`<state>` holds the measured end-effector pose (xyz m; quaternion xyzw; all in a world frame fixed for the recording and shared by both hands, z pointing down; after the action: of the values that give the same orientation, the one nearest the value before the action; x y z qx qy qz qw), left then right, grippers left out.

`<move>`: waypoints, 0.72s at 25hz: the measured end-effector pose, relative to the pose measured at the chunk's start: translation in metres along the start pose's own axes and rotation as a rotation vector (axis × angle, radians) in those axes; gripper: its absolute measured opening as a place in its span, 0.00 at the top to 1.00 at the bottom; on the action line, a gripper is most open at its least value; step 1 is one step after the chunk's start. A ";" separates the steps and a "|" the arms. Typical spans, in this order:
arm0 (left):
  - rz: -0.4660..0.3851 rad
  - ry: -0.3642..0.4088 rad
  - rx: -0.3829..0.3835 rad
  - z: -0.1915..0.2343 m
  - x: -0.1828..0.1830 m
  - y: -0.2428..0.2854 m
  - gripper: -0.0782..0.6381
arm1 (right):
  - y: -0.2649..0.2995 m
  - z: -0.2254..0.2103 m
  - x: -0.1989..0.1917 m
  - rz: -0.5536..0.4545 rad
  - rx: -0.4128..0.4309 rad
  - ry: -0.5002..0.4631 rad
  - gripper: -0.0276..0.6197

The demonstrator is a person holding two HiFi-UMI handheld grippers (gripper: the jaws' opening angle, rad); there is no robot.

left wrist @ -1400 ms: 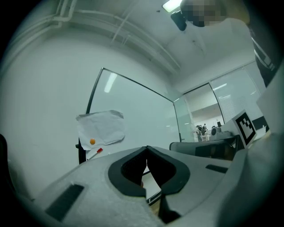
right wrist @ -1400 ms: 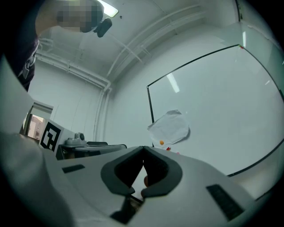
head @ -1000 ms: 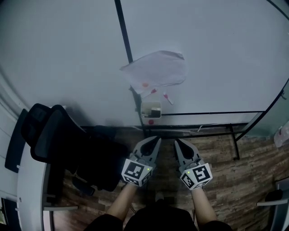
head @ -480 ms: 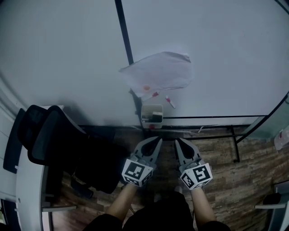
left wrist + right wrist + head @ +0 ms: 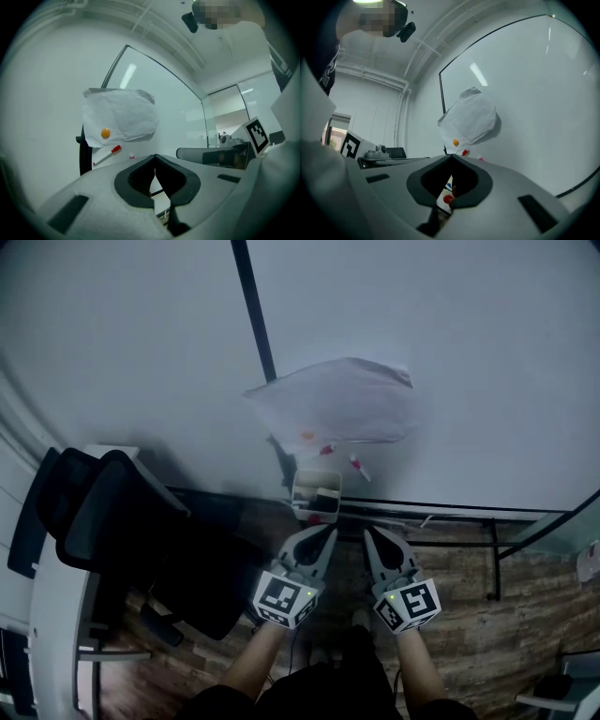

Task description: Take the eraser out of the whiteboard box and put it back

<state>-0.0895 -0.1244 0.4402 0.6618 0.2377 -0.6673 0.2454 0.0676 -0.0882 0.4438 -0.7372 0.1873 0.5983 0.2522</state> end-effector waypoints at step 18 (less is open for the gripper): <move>0.028 0.030 0.222 -0.002 0.010 0.068 0.88 | 0.046 -0.080 0.008 0.040 0.258 0.065 0.95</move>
<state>-0.0441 -0.1751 0.4306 0.6982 0.1567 -0.6760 0.1760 0.1059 -0.1722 0.4422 -0.7138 0.2857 0.5498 0.3266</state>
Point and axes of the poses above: the fingertips, and each gripper's own axes: y forward along the fingers, z to its left, x out of its top, the point moved 8 cm from there along -y, backward along the fingers, and after that the axes turned 11 degrees about x, right-handed, at the moved point
